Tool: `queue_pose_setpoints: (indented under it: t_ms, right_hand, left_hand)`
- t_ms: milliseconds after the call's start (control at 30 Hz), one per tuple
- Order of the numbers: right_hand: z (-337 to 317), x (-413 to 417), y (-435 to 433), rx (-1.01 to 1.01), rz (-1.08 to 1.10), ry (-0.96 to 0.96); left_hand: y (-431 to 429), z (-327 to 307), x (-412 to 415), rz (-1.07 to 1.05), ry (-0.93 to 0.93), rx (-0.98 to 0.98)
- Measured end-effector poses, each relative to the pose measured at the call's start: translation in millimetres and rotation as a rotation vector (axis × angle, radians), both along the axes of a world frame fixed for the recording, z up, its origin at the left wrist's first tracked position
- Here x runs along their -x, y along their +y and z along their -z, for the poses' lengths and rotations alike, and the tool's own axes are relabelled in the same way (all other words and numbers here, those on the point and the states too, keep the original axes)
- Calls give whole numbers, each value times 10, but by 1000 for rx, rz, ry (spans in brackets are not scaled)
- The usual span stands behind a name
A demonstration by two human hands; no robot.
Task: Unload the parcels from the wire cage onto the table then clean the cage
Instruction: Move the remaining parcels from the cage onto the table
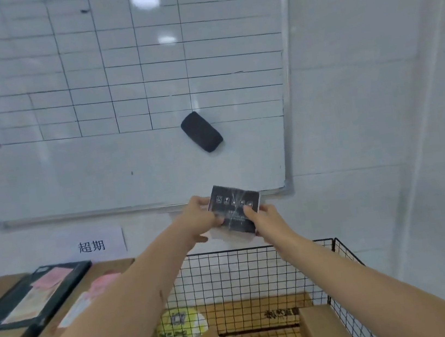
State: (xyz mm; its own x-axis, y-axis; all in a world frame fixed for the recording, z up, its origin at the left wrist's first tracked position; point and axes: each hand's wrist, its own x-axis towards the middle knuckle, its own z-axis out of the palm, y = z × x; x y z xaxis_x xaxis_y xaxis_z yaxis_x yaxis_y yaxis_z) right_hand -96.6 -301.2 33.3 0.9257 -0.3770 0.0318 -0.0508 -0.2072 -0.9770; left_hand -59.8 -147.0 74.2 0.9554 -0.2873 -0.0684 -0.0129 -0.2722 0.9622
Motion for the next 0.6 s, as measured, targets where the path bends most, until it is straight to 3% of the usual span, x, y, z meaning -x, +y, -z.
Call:
queue_pose_setpoints:
  t_ms: [267,467,600]
  right_hand:
    - [93,110,63,246,-183,31]
    - [302,238,52,345,-235,136]
    - [394,237,100,367,-272,170]
  left_hand:
    - [77,219,-55,-112,190,111]
    - [249,444,-90,50,392,104]
    - [329,569,-126,45,395,177]
